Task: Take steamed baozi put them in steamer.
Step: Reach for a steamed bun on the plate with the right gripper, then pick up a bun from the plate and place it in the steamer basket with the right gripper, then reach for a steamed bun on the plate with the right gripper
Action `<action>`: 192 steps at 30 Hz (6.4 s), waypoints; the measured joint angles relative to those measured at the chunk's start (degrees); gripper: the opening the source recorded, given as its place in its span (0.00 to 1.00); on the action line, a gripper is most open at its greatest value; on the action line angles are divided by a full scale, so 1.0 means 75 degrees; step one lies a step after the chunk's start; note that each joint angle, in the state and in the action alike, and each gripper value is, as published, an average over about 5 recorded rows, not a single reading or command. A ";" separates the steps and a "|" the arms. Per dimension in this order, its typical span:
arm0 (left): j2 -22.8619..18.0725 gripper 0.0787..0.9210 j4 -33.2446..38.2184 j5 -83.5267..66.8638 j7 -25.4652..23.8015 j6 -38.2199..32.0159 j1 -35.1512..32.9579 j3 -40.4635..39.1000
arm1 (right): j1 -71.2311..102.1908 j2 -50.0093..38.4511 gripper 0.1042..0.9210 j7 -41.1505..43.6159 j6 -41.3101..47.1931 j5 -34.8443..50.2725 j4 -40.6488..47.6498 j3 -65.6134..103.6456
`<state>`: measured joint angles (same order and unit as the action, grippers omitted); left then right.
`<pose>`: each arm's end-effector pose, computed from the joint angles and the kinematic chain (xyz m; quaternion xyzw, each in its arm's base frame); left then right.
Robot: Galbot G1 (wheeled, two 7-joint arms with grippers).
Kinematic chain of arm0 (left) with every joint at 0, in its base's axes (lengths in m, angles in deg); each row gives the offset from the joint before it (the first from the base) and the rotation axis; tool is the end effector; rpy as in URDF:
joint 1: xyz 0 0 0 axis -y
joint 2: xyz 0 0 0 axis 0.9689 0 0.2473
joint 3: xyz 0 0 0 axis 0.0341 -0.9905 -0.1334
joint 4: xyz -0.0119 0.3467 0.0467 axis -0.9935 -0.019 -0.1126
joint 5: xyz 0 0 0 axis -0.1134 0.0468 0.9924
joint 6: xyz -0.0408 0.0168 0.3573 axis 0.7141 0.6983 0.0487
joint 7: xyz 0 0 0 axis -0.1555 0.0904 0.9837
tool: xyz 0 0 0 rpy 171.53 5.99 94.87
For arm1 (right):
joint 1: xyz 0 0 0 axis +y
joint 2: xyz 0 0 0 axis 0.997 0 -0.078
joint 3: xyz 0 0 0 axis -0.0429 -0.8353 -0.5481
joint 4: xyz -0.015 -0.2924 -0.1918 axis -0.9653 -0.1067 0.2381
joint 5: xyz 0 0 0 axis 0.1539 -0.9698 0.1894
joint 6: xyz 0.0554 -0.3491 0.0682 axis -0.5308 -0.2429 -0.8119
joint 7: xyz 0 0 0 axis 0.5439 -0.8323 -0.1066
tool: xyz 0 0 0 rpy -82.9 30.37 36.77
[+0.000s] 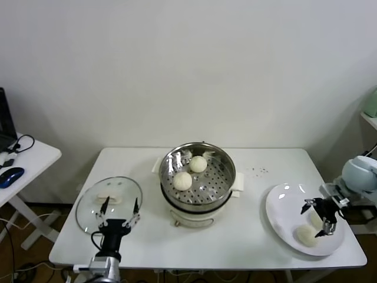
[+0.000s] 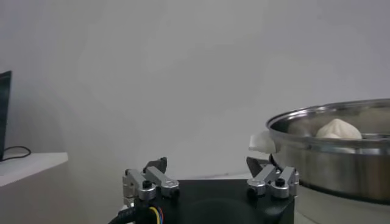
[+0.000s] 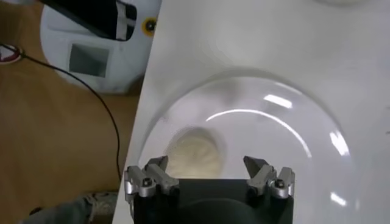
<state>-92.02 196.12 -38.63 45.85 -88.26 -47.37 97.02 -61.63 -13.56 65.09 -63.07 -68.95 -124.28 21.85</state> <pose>0.1671 0.0143 -0.3332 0.0253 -0.9957 -0.0827 0.0346 0.4293 -0.2784 -0.1994 0.5786 -0.4863 0.4885 0.4360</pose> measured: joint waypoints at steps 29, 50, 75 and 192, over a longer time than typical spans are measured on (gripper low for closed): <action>-0.0007 0.88 -0.0187 -0.0030 -0.0010 -0.0061 0.0025 0.0021 | 0.1140 0.0507 0.88 -0.0251 -0.0049 -0.0819 0.0516 0.0780; -0.0018 0.88 -0.0239 -0.0025 0.0027 -0.0038 0.0052 0.0016 | 0.1068 0.0579 0.71 -0.0273 -0.0065 -0.0752 0.0521 0.0839; 0.0165 0.88 -0.0164 0.0030 0.0084 0.0106 0.0051 -0.0085 | -0.4507 0.2001 0.72 0.0663 -0.1617 -0.0420 -0.1048 -0.1413; 0.0591 0.88 -0.0076 -0.0190 0.0145 0.0355 0.0539 -0.0090 | -0.4608 0.1787 0.88 0.0887 -0.0375 0.1278 0.0839 -0.2660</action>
<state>-87.59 195.55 -40.05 46.94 -85.60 -43.33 96.35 -96.19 -0.16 71.74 -65.88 -59.37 -117.99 1.90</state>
